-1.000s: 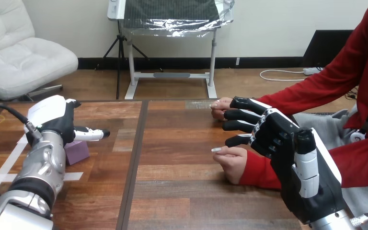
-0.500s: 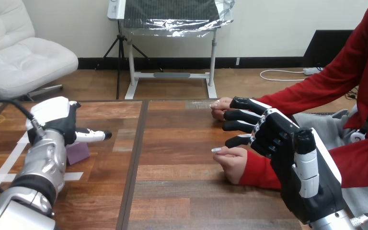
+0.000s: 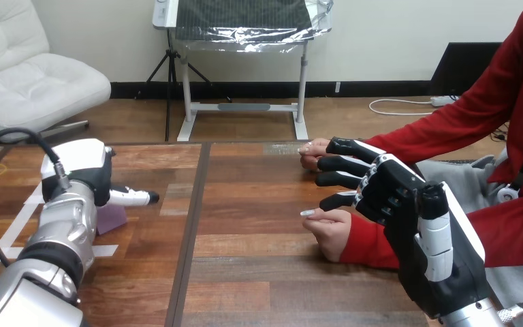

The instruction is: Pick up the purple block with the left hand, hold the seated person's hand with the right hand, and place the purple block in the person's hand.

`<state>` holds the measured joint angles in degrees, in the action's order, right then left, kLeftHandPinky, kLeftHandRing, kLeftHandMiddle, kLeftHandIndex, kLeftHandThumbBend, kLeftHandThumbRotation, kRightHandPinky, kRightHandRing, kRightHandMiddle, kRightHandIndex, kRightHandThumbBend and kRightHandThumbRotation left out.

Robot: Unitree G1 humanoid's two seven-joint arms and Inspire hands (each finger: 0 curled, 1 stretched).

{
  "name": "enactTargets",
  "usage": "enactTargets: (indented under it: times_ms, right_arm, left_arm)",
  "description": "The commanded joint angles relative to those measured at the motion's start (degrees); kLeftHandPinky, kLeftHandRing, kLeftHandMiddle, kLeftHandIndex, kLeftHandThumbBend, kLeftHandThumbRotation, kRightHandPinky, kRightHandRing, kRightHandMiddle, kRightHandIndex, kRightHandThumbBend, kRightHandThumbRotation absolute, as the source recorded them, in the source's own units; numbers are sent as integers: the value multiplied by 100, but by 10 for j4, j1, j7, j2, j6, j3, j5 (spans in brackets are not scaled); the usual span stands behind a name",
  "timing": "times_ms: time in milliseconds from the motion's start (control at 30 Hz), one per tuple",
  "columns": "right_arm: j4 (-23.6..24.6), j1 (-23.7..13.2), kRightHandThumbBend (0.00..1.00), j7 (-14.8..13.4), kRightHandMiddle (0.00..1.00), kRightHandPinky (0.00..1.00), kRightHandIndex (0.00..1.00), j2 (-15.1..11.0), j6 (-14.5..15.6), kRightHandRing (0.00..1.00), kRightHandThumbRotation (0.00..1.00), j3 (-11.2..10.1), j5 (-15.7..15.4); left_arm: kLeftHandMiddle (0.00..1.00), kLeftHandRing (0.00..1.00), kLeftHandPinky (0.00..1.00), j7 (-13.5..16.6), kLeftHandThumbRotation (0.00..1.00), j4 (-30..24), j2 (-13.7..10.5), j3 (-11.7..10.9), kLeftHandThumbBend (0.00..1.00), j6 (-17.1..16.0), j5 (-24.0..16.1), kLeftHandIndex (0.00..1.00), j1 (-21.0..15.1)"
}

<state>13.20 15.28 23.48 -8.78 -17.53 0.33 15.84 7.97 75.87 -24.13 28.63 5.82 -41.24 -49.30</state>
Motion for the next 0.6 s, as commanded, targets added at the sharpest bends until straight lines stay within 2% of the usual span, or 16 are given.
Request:
enactTargets:
  times_ms: [0,267,567]
  right_arm:
    - [8,-27,87,2,76,60,78,5,-9,73,100,3,4]
    - [5,-27,86,3,76,60,78,6,-16,73,100,3,4]
    - [5,-28,86,2,75,61,78,8,-15,73,100,4,5]
  left_arm:
    - [94,94,95,-3,71,1,2,14,89,7,-13,92,-49]
    - [95,94,96,-21,72,7,6,30,89,18,-25,93,-52]
    - [95,94,96,-27,73,9,11,38,88,24,-30,93,-50]
